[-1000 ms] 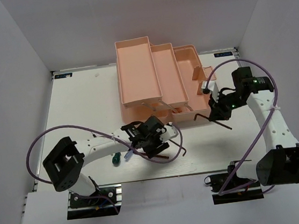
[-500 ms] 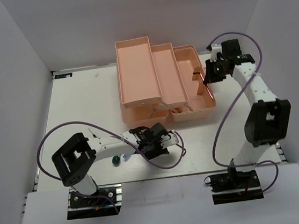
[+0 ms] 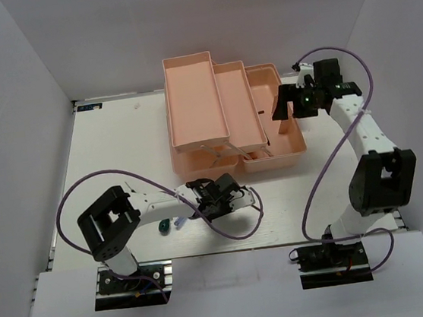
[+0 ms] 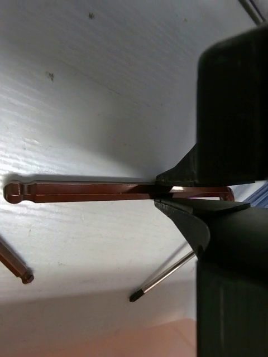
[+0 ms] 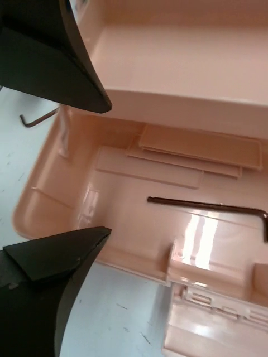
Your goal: Sort the tools into containers
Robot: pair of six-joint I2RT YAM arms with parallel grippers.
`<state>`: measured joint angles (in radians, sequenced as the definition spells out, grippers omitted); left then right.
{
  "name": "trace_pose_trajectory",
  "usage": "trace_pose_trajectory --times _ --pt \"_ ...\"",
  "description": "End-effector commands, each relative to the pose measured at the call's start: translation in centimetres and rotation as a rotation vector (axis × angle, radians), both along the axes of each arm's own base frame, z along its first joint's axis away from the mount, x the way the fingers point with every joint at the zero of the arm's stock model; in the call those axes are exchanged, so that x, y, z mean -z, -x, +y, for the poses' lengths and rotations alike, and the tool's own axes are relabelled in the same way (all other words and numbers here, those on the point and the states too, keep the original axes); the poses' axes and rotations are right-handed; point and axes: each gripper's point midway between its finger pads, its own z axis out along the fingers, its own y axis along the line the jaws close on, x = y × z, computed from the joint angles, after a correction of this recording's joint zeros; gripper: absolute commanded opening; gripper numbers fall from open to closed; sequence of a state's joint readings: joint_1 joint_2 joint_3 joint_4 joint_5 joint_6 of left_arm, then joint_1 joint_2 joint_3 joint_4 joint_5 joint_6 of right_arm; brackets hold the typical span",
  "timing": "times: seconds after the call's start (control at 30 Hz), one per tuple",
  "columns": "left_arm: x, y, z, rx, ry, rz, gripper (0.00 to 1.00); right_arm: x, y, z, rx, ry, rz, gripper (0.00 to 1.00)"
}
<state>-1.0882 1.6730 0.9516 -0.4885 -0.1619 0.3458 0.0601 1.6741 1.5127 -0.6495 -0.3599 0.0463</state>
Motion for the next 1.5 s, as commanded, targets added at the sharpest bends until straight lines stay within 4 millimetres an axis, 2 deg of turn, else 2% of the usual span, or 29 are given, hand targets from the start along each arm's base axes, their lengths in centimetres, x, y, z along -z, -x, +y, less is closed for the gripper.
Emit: trace_pose_trajectory --times 0.0,0.03,0.1,0.13,0.17,0.2,0.23,0.27,0.3,0.33,0.37,0.53,0.57,0.67,0.83,0.87,0.97,1.03,1.2,1.33,1.43,1.47 --pt "-2.0 1.6 -2.4 0.061 0.102 0.081 0.0 -2.4 3.2 0.6 -0.126 -0.004 -0.12 0.91" --pt "-3.7 2.1 -3.4 0.087 0.169 0.098 0.0 -2.4 4.0 1.1 -0.16 -0.024 -0.128 0.91" --pt "-6.5 1.7 -5.6 0.115 0.279 0.072 0.0 -2.6 5.5 1.0 -0.206 -0.001 -0.188 0.91" --pt "-7.6 2.1 -6.3 0.137 0.319 0.087 0.0 -0.7 6.3 0.7 -0.198 0.015 -0.155 0.91" --pt "-9.3 1.6 -6.9 0.14 0.374 0.071 0.0 0.3 6.9 0.4 -0.193 0.02 -0.146 0.91" --pt "-11.0 1.4 -8.0 0.148 0.427 0.061 0.0 -0.1 7.4 0.2 -0.193 0.029 -0.17 0.91" --pt "-11.7 1.3 -8.4 0.155 0.444 0.06 0.0 1.0 7.9 -0.1 -0.185 0.043 -0.15 0.86" --pt "-13.5 0.6 -9.0 0.154 0.489 0.029 0.0 1.6 8.5 -0.5 -0.173 0.055 -0.138 0.75" --pt "-14.4 0.6 -9.2 0.144 0.513 0.025 0.0 1.9 8.8 -0.7 -0.167 0.063 -0.138 0.58" --pt "-15.1 0.8 -9.8 0.164 0.54 0.035 0.0 2.9 9.4 -1.0 -0.158 0.073 -0.111 0.19" --pt "-16.1 0.6 -10.2 0.161 0.563 0.027 0.0 3.2 9.4 -1.6 -0.136 0.097 -0.107 0.0" --pt "-18.7 -0.4 -11.2 0.126 0.655 0.007 0.0 5.1 10.1 -3.0 -0.079 0.146 -0.063 0.0" --pt "-18.9 -1.0 -11.1 0.105 0.665 -0.005 0.0 5.5 10.4 -3.1 -0.076 0.147 -0.053 0.05" --pt "-20.2 -1.3 -11.7 0.083 0.732 -0.003 0.0 6.2 10.9 -3.2 -0.078 0.146 -0.039 0.09" --pt "-21.6 -1.3 -12.1 0.09 0.809 0.07 0.0 6.1 11.3 -3.2 -0.081 0.139 -0.035 0.11" --pt "-22.1 -0.7 -12.3 0.105 0.823 0.098 0.0 6.0 11.3 -3.0 -0.088 0.131 -0.034 0.12" --pt "-22.1 -0.8 -12.2 0.091 0.832 0.117 0.0 6.1 11.5 -3.1 -0.091 0.124 -0.03 0.12" --pt "-23.5 -1.2 -12.4 0.094 0.873 0.103 0.0 6.2 11.6 -3.0 -0.099 0.121 -0.028 0.16" --pt "-24.8 -1.5 -12.9 0.09 0.923 0.127 0.0 6.6 11.9 -2.9 -0.106 0.116 -0.01 0.24" --pt "-25.4 -2.9 -13.6 0.066 0.972 0.113 0.0 6.7 12.4 -2.6 -0.128 0.1 -0.003 0.38" --pt "-27.4 -4.3 -14.7 0.057 1.05 0.076 0.0 6.9 13.6 -1.4 -0.197 0.054 0.007 0.4" --pt "-27.0 -5.2 -15.2 0.042 1.056 0.077 0.0 6.8 13.6 -1.8 -0.187 0.027 0.007 0.4"
